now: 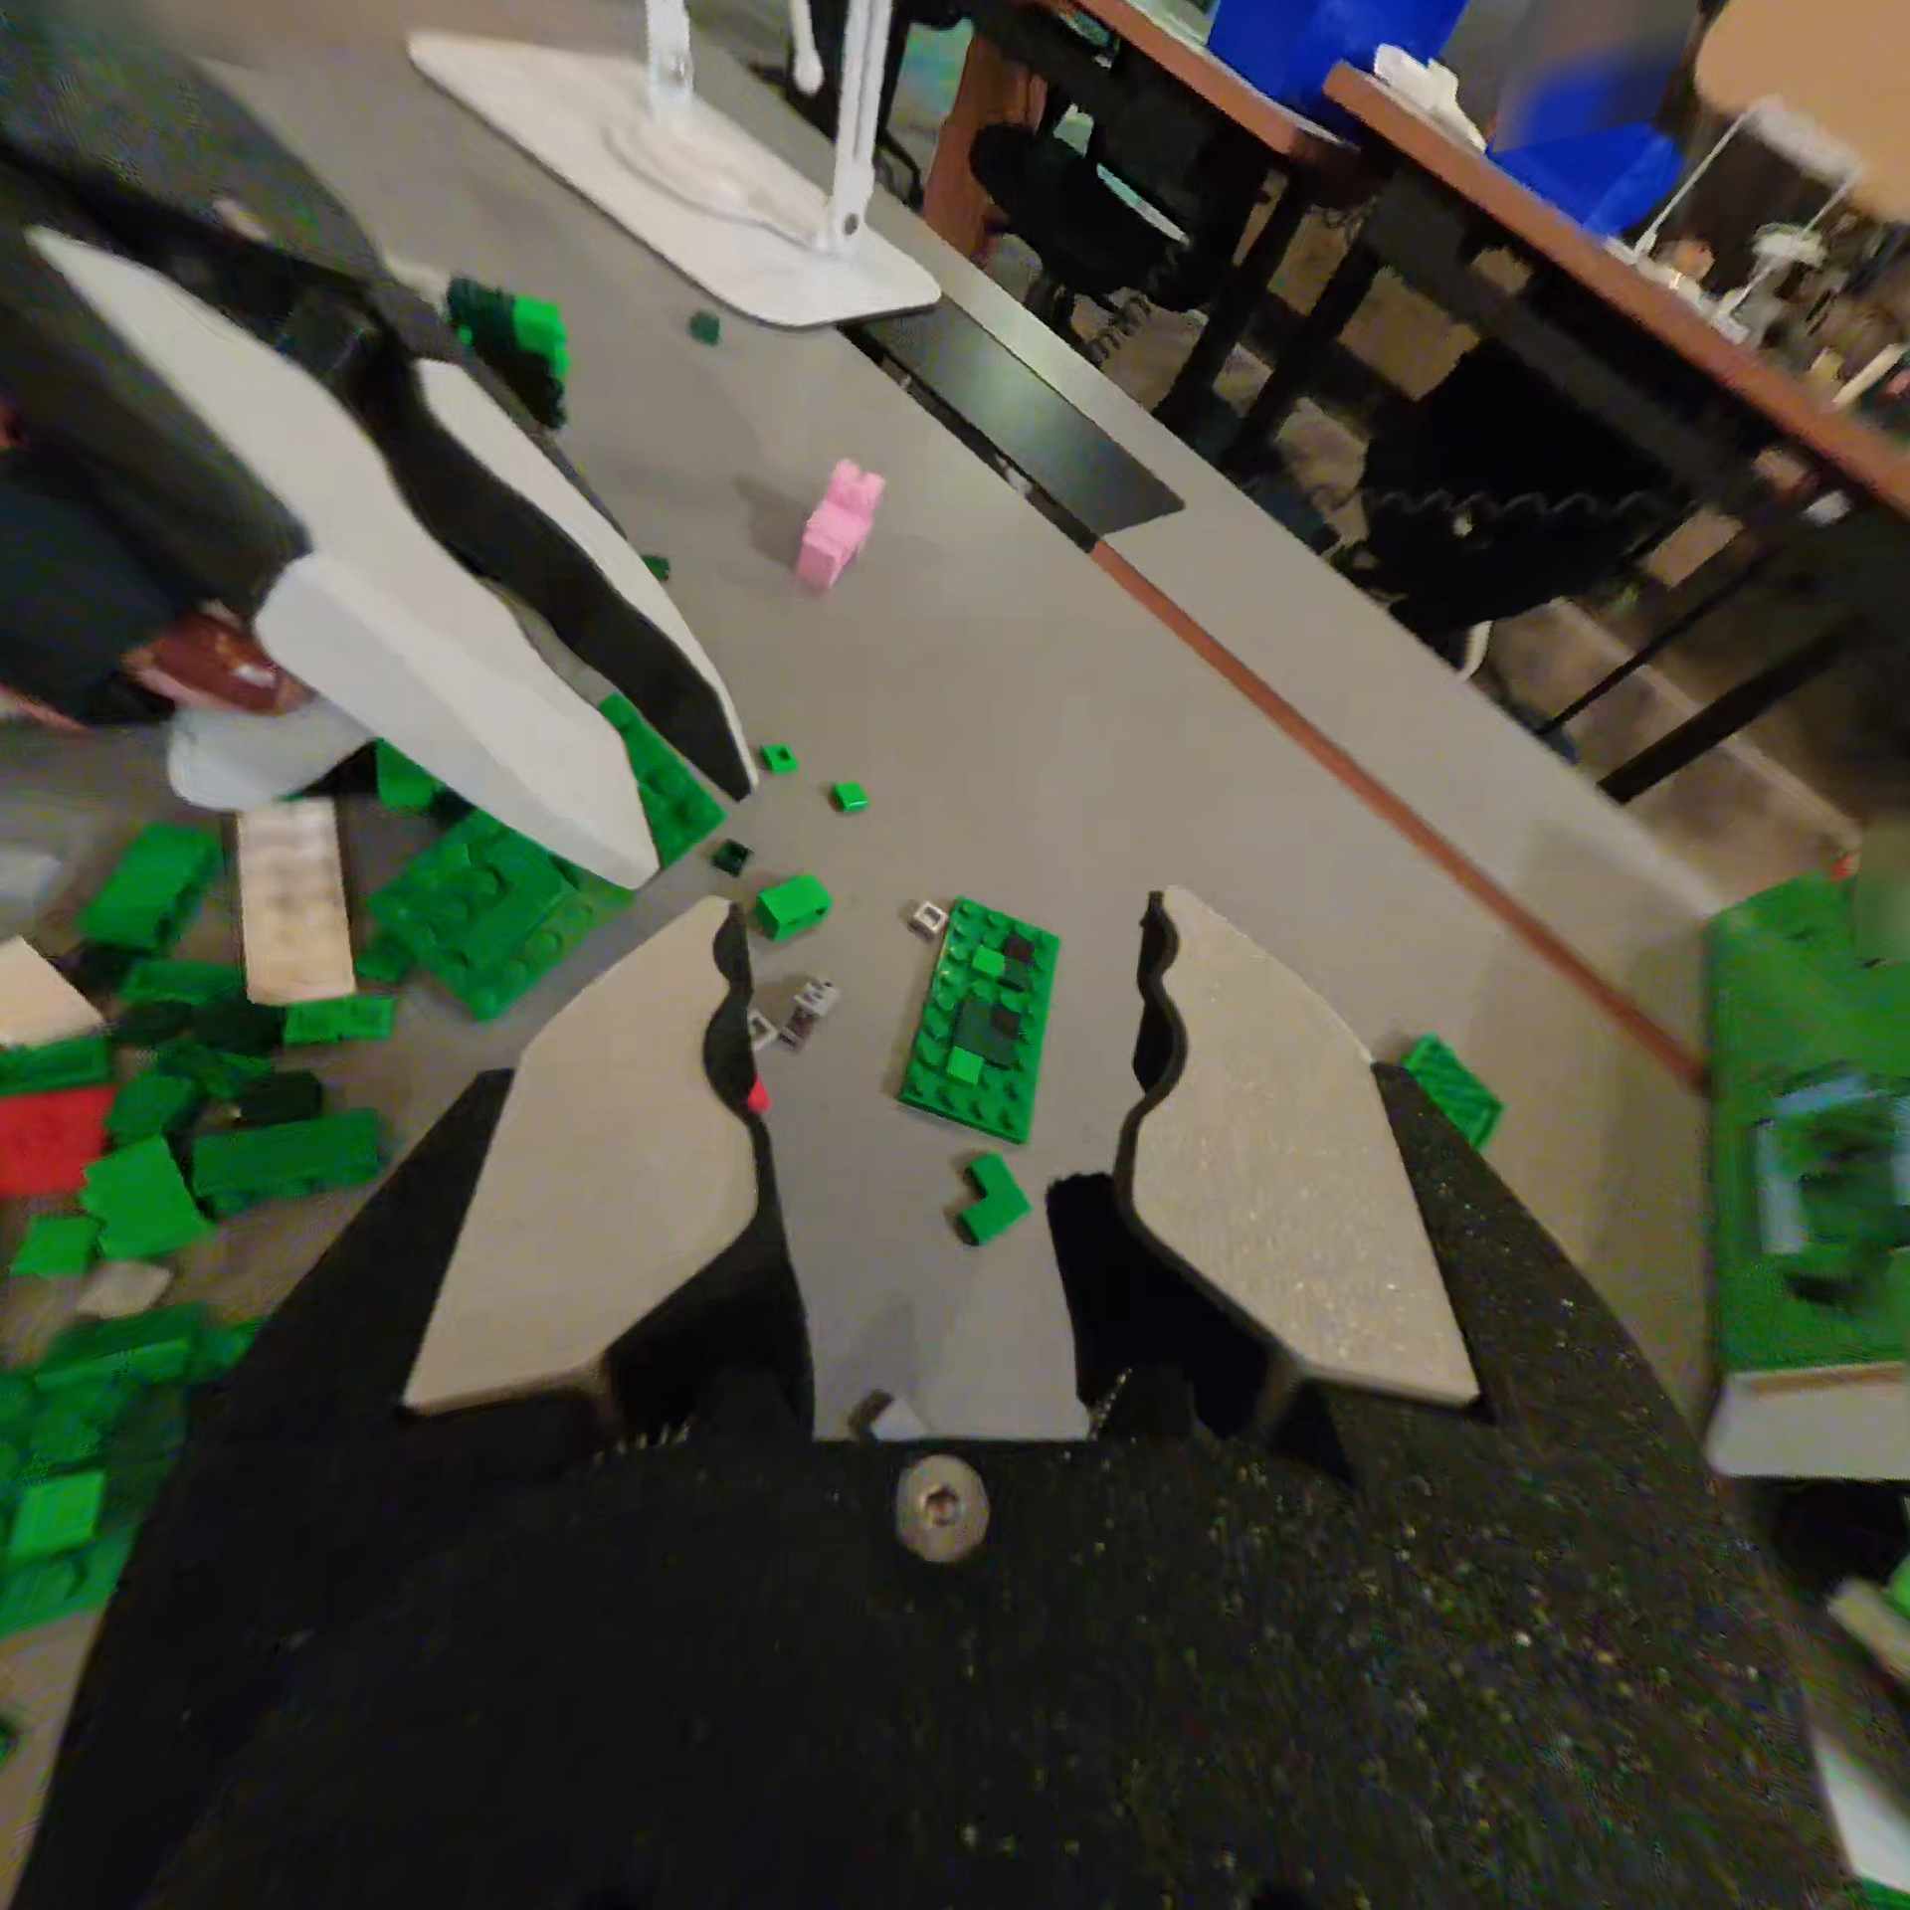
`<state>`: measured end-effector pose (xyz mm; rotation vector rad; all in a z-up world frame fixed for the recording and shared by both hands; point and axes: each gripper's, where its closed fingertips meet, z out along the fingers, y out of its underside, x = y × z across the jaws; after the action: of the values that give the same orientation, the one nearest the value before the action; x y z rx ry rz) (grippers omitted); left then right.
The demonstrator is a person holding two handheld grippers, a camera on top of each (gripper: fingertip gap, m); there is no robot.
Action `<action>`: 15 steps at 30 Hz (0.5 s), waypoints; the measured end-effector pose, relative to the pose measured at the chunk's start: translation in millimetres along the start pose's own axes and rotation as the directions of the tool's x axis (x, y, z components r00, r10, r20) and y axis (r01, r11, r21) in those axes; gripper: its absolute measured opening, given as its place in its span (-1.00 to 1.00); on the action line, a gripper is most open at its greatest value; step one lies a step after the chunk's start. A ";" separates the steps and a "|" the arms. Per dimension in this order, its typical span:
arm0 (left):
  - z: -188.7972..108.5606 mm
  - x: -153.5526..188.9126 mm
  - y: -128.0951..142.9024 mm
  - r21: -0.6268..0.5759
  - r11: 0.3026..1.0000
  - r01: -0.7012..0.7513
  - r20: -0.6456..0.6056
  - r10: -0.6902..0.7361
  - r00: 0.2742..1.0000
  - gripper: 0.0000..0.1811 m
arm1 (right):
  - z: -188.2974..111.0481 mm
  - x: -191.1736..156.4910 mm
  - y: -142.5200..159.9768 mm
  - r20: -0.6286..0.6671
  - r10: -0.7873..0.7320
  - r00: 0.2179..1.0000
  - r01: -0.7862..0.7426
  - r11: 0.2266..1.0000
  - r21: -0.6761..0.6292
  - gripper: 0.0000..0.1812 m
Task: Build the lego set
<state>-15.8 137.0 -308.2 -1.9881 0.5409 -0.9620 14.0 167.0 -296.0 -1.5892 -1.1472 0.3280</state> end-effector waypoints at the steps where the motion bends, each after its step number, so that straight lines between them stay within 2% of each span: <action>1: -3.0 -1.6 -5.9 0.045 0.999 -0.024 0.020 0.023 1.000 -0.49 | 1.4 1.6 1.1 0.002 0.044 0.999 -0.044 0.999 0.010 -0.22; 5: -30.9 -13.7 -36.0 0.260 0.956 -0.137 0.168 0.095 0.981 -0.46 | -2.1 11.1 -4.2 -0.010 0.163 0.987 -0.162 0.983 0.082 -0.59; 8: -61.0 -20.6 -50.9 0.378 0.874 -0.305 0.348 0.171 0.922 -0.47 | -1.9 16.0 -0.3 -0.014 0.246 0.969 -0.244 0.966 0.084 -0.69; 11: -85.4 -17.3 -53.1 0.407 0.793 -0.453 0.496 0.225 0.839 -0.52 | 0.0 17.6 8.4 -0.027 0.266 0.964 -0.263 0.962 0.074 -0.98; 15: -101.3 -13.8 -47.5 0.358 0.757 -0.546 0.607 0.256 0.752 -0.58 | -5.6 21.9 2.8 -0.068 0.242 0.968 -0.232 0.964 0.133 -1.00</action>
<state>-103.4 121.6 -238.9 -1.4415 0.3389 -0.2033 30.2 181.4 -288.8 -1.6163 -0.8561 0.4763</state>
